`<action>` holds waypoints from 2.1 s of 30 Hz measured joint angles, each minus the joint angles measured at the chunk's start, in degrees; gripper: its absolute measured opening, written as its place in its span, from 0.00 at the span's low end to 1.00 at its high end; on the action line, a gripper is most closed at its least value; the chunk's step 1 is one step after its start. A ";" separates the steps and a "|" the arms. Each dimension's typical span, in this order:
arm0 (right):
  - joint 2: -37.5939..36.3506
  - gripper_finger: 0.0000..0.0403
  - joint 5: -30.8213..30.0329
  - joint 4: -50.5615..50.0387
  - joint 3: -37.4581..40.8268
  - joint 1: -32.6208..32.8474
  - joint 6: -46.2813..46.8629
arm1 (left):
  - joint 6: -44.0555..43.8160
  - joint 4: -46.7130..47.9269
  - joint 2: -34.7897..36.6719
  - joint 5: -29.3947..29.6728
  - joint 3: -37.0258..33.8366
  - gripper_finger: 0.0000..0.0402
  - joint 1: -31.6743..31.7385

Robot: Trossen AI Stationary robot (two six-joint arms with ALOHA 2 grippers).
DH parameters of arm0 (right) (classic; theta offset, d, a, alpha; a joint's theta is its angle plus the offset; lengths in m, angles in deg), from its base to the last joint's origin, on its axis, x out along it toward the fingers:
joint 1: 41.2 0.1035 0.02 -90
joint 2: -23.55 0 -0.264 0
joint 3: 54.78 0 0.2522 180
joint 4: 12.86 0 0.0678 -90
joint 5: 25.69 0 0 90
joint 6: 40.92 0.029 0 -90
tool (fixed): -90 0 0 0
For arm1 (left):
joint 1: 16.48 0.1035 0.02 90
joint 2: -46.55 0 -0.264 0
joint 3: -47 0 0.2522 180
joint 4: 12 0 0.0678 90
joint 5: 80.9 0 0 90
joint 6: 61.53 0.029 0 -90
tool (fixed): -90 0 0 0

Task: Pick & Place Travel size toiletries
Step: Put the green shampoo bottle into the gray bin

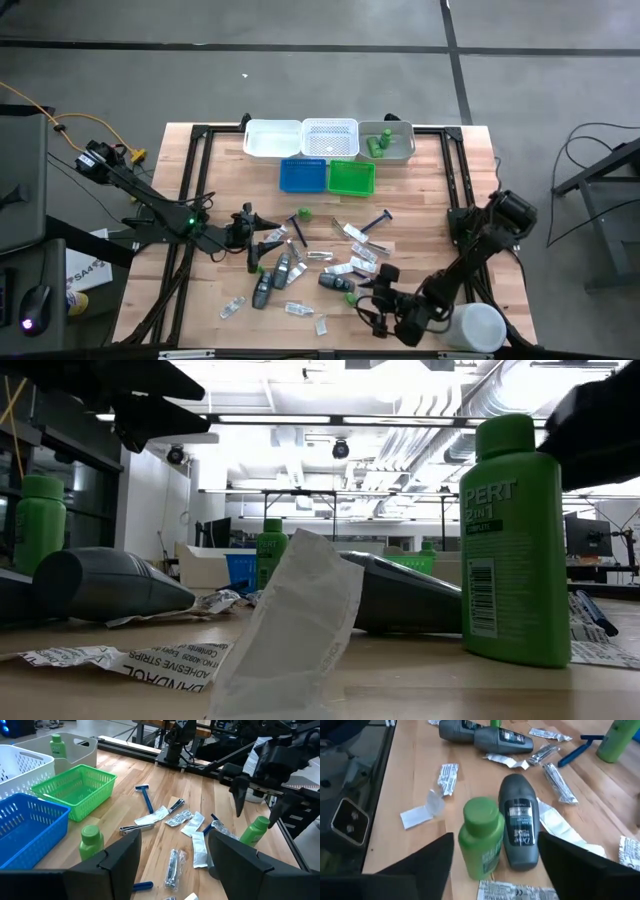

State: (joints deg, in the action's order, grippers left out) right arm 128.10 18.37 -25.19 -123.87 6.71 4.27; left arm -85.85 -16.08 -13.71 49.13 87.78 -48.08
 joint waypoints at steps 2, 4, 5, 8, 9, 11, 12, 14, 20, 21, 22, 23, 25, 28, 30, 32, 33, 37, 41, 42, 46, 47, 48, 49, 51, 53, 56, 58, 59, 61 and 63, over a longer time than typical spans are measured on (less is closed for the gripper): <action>-0.02 0.77 1.71 0.14 0.00 -0.84 0.14 | 0.04 0.02 0.01 0.00 0.00 0.57 0.00; -0.02 0.82 2.03 0.08 0.00 -1.46 1.23 | 0.27 0.02 0.01 0.00 0.00 0.57 0.00; -0.02 0.83 2.03 0.12 0.00 -1.71 1.95 | 0.28 0.01 -0.01 0.00 0.00 0.57 0.00; -0.02 0.85 2.41 0.13 0.00 -2.58 2.93 | 0.33 0.02 0.00 0.00 0.00 0.57 0.00; -0.02 0.85 2.60 0.22 0.00 -2.75 2.99 | 0.33 0.02 0.01 0.00 0.00 0.57 0.00; -0.02 0.84 3.14 0.62 0.00 -3.21 3.03 | 0.35 0.02 -0.01 0.00 0.00 0.57 0.00; -0.02 0.84 3.70 0.89 0.00 -3.45 3.06 | 0.40 0.02 0.01 0.00 0.00 0.57 0.00; -0.04 0.82 4.87 1.36 0.00 -3.91 3.08 | 0.46 0.02 -0.01 0.00 0.00 0.57 0.00; -0.07 0.76 5.91 2.25 0.00 -4.57 3.04 | 0.47 0.02 -0.01 0.02 0.00 0.57 0.00; -0.07 0.74 5.89 2.25 0.00 -4.62 2.85 | 0.46 0.02 0.01 0.02 0.00 0.57 0.00; -0.07 0.72 5.87 2.25 0.00 -4.79 2.81 | 0.46 0.02 0.01 0.02 0.00 0.57 0.00; -0.07 0.70 5.84 2.24 0.00 -4.89 2.91 | 0.46 0.02 0.01 0.00 0.00 0.57 0.00; -0.07 0.65 5.92 2.23 0.00 -5.15 3.08 | 0.46 0.02 0.00 0.02 0.00 0.57 0.00; -0.07 0.57 5.84 2.20 0.00 -5.35 3.06 | 0.46 0.02 0.01 0.02 0.00 0.57 0.00; -0.07 0.52 5.82 2.14 0.00 -5.64 3.06 | 0.46 0.02 0.00 0.02 0.00 0.57 0.00; -0.07 0.46 5.84 2.12 0.00 -5.75 3.06 | 0.46 0.02 -0.01 0.02 0.00 0.57 0.00; -0.07 0.43 5.84 2.12 0.00 -5.91 3.06 | 0.46 0.02 0.00 0.02 0.00 0.57 0.00; -0.09 0.32 5.88 2.12 0.00 -5.99 3.04 | 0.44 0.02 -0.01 0.02 0.00 0.57 0.00; -0.09 0.26 5.93 2.12 0.00 -5.97 2.90 | 0.44 0.02 0.01 0.02 0.00 0.57 0.00; -0.09 0.26 5.93 2.12 -0.02 -5.97 2.78 | 0.42 0.02 0.00 0.02 0.00 0.57 0.00; -0.11 0.26 6.01 2.11 -0.02 -5.97 2.63 | 0.42 0.02 0.00 -0.40 0.00 0.57 0.00; -0.32 0.26 6.11 1.91 -0.02 -5.95 2.62 | 0.42 0.02 0.01 -0.46 0.00 0.57 0.00; -0.68 0.26 6.42 1.37 -0.02 -5.95 2.61 | 0.39 0.02 0.01 -0.46 0.00 0.57 0.00; -1.16 0.26 6.86 0.85 0.00 -5.95 2.60 | 0.39 0.02 0.00 -0.46 0.00 0.57 0.00; -2.67 0.26 8.33 0.23 0.00 -6.10 2.68 | 0.40 0.02 -0.01 -0.48 0.00 0.57 0.00; -5.30 0.26 8.90 -1.36 0.00 -6.28 2.75 | 0.36 0.02 0.00 -0.48 0.00 0.57 0.00; -9.38 0.26 8.12 -4.30 -0.07 -6.23 2.67 | -0.42 0.02 0.01 -0.52 0.00 0.57 0.00; -12.43 0.26 6.82 -8.25 -0.03 -5.93 2.90 | -1.03 0.04 0.00 -0.99 0.00 0.57 0.00; -14.19 0.26 5.91 -10.58 -0.02 -5.94 3.57 | -1.05 0.02 0.01 -1.52 0.00 0.57 0.00; -18.08 0.26 3.87 -16.67 -0.02 -6.09 5.45 | -1.05 -0.39 -0.01 -1.94 0.00 0.57 0.00; -21.85 0.26 1.41 -23.51 -0.02 -6.85 7.08 | -1.06 -0.57 0.00 -1.95 0.00 0.57 0.00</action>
State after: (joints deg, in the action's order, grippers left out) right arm 106.26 19.78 -48.70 -123.89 -0.14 11.35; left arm -86.91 -16.65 -13.71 47.18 87.78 -48.08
